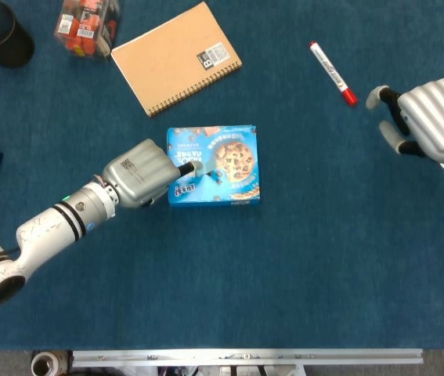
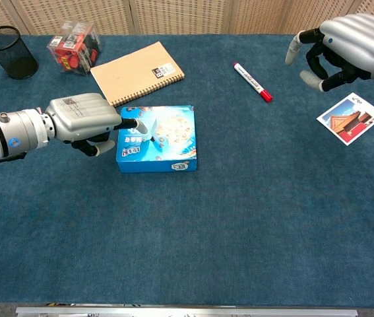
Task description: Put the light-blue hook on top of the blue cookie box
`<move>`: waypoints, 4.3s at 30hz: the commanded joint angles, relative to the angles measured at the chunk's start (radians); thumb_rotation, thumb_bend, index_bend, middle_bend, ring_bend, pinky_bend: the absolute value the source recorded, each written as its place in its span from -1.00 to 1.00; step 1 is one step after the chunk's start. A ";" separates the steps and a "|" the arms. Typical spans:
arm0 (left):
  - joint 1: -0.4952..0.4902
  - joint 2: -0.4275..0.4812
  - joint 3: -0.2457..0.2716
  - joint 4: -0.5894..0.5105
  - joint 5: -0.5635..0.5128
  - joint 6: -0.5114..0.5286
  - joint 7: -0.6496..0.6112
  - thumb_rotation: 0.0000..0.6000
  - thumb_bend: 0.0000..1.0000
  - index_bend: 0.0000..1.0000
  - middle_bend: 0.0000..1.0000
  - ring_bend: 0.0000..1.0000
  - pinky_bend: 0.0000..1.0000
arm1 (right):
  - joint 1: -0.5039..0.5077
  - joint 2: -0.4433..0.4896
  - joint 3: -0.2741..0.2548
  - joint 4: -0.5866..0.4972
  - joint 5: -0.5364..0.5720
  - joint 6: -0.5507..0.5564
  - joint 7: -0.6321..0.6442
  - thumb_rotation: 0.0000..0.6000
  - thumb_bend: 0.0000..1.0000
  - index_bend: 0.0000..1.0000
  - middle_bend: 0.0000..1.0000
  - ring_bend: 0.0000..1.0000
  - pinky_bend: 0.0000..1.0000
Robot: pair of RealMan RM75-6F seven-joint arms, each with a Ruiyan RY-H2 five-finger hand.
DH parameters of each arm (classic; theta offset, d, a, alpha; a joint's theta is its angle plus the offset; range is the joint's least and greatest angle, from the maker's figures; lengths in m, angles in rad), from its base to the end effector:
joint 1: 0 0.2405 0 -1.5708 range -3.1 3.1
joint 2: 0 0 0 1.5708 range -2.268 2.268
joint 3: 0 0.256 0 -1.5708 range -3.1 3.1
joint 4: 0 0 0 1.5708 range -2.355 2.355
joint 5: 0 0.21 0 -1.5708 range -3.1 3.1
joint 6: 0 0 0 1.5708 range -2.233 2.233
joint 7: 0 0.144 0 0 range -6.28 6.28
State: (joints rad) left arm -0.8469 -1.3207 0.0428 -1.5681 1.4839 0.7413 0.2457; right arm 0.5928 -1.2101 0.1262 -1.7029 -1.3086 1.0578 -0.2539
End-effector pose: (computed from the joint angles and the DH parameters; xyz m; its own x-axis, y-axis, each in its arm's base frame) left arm -0.1603 0.3071 -0.0039 0.7891 0.2566 0.5581 0.5270 -0.7496 -0.4005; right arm -0.1855 -0.3128 0.0812 0.5028 -0.1587 0.8497 -0.8243 -0.3840 0.4161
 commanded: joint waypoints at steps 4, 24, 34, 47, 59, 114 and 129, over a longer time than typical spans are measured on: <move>0.002 -0.003 0.005 0.000 0.002 -0.001 0.004 1.00 0.64 -0.69 1.00 1.00 1.00 | 0.000 0.001 0.000 0.001 0.000 -0.002 -0.001 1.00 -0.18 -0.16 0.61 0.84 0.71; 0.011 0.011 0.000 -0.016 -0.019 0.009 0.021 1.00 0.64 -0.69 1.00 1.00 1.00 | -0.006 0.000 0.001 0.006 -0.006 -0.001 0.018 1.00 -0.18 -0.16 0.61 0.84 0.71; 0.005 -0.001 0.004 -0.006 -0.026 -0.011 0.027 1.00 0.63 -0.69 1.00 1.00 1.00 | -0.008 0.004 0.003 0.006 -0.004 0.000 0.016 1.00 -0.18 -0.16 0.61 0.84 0.71; 0.015 0.018 0.014 -0.019 -0.040 -0.012 0.036 1.00 0.63 -0.69 1.00 1.00 1.00 | -0.006 -0.003 0.003 0.010 0.000 -0.007 0.017 1.00 -0.18 -0.16 0.61 0.84 0.71; 0.013 0.015 0.004 -0.028 -0.019 0.005 0.028 1.00 0.63 -0.69 1.00 1.00 1.00 | -0.014 0.006 0.003 0.002 -0.002 0.003 0.015 1.00 -0.18 -0.16 0.61 0.84 0.71; -0.007 -0.016 -0.008 -0.028 -0.083 -0.022 0.096 1.00 0.63 -0.69 1.00 1.00 1.00 | -0.033 0.024 0.004 0.003 -0.010 0.015 0.039 1.00 -0.18 -0.16 0.61 0.84 0.71; 0.013 0.010 0.011 -0.038 -0.085 -0.008 0.100 1.00 0.63 -0.69 1.00 1.00 1.00 | -0.028 0.018 0.007 -0.002 -0.016 0.012 0.036 1.00 -0.18 -0.16 0.61 0.84 0.71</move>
State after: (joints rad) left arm -0.8342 -1.3106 0.0538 -1.6065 1.3992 0.7336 0.3456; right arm 0.5645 -1.1926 0.1328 -1.7048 -1.3242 1.0696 -0.2176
